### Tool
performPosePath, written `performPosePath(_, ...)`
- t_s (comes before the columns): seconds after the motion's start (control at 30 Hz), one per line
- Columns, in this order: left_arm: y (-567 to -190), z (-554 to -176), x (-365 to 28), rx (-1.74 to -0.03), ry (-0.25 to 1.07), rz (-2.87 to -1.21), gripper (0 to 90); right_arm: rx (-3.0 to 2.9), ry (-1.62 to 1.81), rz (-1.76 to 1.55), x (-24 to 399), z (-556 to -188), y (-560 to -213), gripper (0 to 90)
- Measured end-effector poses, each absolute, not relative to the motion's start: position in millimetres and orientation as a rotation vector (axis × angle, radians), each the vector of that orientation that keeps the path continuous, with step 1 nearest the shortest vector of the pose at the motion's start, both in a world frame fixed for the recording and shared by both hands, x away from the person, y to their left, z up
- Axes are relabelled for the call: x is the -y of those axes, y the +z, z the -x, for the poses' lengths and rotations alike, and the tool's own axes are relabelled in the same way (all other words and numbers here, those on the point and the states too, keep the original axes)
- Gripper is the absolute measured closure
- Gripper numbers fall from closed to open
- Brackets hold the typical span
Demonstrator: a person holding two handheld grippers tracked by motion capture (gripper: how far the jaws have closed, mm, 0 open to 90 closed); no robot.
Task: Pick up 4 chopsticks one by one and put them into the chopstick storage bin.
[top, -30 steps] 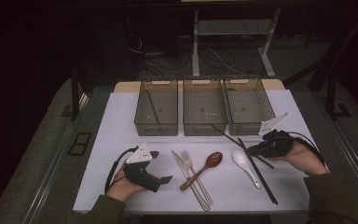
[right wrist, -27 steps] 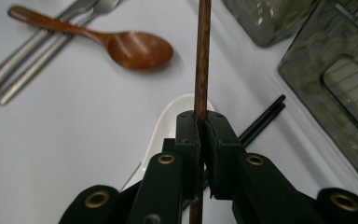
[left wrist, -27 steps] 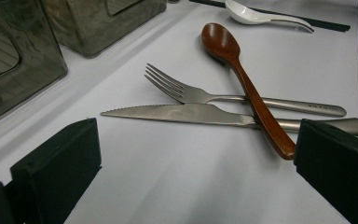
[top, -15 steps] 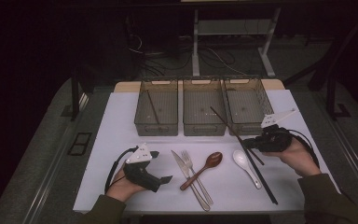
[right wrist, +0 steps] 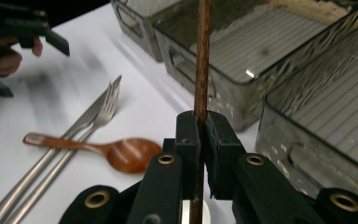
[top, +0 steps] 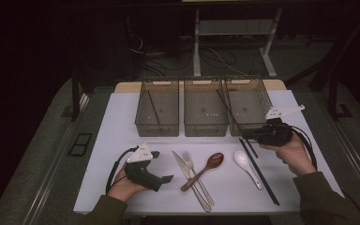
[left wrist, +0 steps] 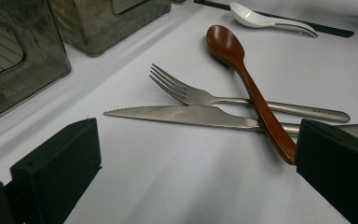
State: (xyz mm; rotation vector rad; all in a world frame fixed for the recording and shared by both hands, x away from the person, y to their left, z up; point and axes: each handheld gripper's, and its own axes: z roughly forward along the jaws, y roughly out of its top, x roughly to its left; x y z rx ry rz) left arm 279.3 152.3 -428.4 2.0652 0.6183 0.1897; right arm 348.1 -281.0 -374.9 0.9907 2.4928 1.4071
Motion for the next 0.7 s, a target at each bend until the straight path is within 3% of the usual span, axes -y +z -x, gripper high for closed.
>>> performPosePath(0.7,-429,-280,-153,-0.617,0.177,-2.052,0.0,-2.334,1.591,-1.015,248,-374,-346,83.4)
